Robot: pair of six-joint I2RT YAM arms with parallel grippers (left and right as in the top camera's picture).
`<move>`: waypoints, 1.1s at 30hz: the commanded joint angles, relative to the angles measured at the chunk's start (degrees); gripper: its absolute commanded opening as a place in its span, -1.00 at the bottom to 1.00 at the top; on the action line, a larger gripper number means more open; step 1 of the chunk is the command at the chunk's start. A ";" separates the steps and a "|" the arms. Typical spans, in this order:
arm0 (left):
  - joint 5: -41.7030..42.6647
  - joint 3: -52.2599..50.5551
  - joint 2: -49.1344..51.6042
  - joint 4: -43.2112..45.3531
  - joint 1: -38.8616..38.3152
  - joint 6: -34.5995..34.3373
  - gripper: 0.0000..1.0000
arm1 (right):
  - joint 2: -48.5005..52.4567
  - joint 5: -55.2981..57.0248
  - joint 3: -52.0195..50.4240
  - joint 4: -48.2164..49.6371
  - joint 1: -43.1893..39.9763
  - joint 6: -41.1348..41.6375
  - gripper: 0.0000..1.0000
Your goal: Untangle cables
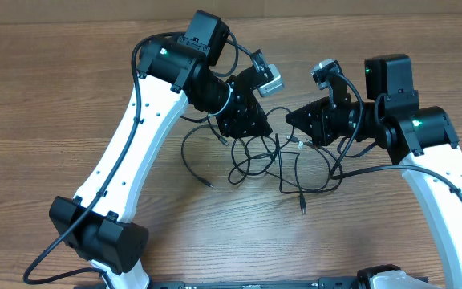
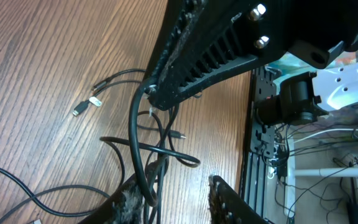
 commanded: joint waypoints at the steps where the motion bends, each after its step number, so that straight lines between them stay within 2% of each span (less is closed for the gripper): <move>1: -0.37 0.35 -1.51 0.20 -1.16 -0.33 -0.32 | -0.07 -1.09 0.76 0.59 0.33 0.20 -0.92; 6: -4.26 -1.14 -1.42 0.20 -1.77 -0.55 -0.44 | -0.07 -1.11 0.76 0.57 0.33 0.22 -0.92; 7: -4.79 -1.40 -1.36 0.20 -1.84 -0.83 -0.54 | -0.07 -1.11 0.76 0.57 0.33 0.20 -0.92; 9: -5.35 -1.55 -1.16 0.22 -1.86 -2.03 -0.92 | -0.07 -1.09 0.79 0.57 0.33 0.22 -0.92; 11: -4.11 -1.46 -1.18 0.87 -1.86 -3.45 -0.92 | -0.07 -1.01 0.79 0.48 0.33 0.20 -0.92; 12: -2.69 -1.05 -1.27 1.38 -1.79 -4.07 -0.92 | -0.07 -0.87 0.76 0.28 0.33 0.22 -0.85; 13: -0.61 0.20 -1.27 1.57 -1.40 -4.59 -0.92 | -0.07 -0.72 0.76 -0.07 0.33 0.20 -0.65; 15: 4.00 3.54 -1.27 1.49 -0.28 -5.42 -0.92 | -0.07 0.13 0.76 -0.72 0.33 0.22 -0.52; 22: 29.79 22.69 -1.29 1.86 7.23 -7.48 -0.91 | 0.11 5.70 0.76 -4.63 0.33 0.24 -0.53; 25: 37.88 29.03 -1.29 2.16 10.69 -8.33 -0.91 | 0.81 5.70 0.76 -4.94 0.33 0.42 -0.53; 28: 37.73 30.91 -1.29 1.88 12.17 -11.15 -0.91 | 1.99 5.64 0.76 -5.29 0.33 0.46 -0.56; 30: 34.45 30.71 -1.25 0.87 12.41 -11.78 -0.92 | 2.71 5.62 0.76 -5.62 0.33 0.48 -0.61; 31: 30.95 30.47 -1.22 0.11 12.39 -12.04 -0.91 | 2.95 5.62 0.76 -5.73 0.33 0.50 -0.62; 33: 17.79 29.79 -1.22 -1.97 12.07 -14.29 -0.92 | 3.02 5.55 0.76 -5.62 0.33 1.81 -0.61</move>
